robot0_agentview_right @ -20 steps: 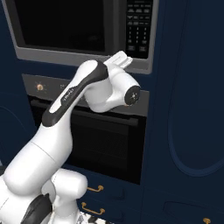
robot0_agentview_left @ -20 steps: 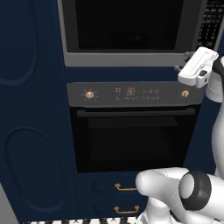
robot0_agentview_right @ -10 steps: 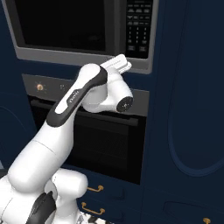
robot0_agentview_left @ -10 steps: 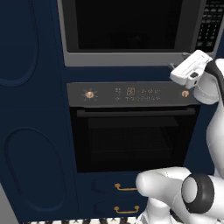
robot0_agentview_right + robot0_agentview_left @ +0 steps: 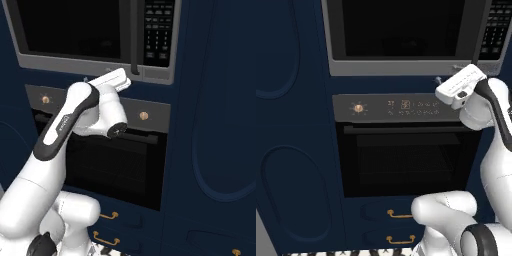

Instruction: Pick the onion from the sink and place it in the bowl. Then pick the bowl and place it in the microwave. Then close the microwave door and press the start button.

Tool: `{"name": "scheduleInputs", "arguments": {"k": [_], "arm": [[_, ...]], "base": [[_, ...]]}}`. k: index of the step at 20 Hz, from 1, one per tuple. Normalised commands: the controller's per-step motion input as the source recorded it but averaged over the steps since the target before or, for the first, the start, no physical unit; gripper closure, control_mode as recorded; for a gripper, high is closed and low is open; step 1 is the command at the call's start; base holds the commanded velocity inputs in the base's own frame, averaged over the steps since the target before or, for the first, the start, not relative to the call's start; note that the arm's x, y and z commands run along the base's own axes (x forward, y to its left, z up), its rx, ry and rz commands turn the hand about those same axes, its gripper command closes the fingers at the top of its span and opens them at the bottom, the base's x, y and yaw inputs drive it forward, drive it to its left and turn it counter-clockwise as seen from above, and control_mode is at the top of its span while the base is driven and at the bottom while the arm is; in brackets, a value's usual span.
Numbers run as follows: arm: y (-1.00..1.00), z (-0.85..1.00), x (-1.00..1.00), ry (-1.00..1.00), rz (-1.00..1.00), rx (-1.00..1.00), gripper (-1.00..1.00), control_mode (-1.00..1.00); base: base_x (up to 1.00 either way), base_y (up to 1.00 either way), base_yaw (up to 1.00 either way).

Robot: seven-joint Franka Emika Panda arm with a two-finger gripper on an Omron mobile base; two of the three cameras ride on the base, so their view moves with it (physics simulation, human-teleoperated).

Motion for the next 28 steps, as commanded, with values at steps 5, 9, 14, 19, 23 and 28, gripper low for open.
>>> {"name": "scheduleInputs", "arguments": {"k": [5,9,14,19,23,28], "arm": [[-0.17,0.16,-1.0,-0.18,0.0,0.0,-1.0,-1.0],[-0.78,0.37,-0.61,-0.13,0.0,0.0,-1.0,-1.0],[-0.86,0.42,-0.1,-0.01,0.0,0.0,-1.0,-1.0],[-0.58,0.07,0.19,0.01,0.0,0.0,-1.0,-1.0],[-0.18,0.0,0.57,0.03,0.0,0.01,-1.0,-1.0],[0.0,0.0,0.66,0.05,0.0,0.03,-1.0,-1.0]], "base": [[0.0,0.0,0.0],[0.0,0.0,0.0],[0.0,0.0,0.0],[0.0,0.0,0.0],[0.0,0.0,0.0],[0.0,0.0,0.0]]}}
